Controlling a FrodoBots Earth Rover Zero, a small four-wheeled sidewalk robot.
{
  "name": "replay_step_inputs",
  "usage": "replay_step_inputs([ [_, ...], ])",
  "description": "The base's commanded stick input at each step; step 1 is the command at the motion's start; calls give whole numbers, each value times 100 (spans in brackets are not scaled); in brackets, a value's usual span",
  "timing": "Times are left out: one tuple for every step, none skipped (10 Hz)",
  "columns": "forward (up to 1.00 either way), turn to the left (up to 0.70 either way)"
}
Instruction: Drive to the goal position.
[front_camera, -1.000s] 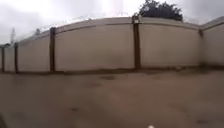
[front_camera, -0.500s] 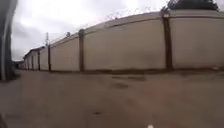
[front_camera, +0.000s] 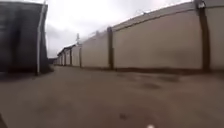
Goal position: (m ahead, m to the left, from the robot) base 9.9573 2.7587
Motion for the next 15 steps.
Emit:
replay_step_inputs([
  [30,60],
  [30,3],
  [30,0],
  [30,0],
  [30,0],
  [30,0],
  [30,0],
  [30,0],
  [30,0],
  [30,0],
  [30,0],
  [30,0],
  [30,0],
  [30,0],
  [30,0],
])
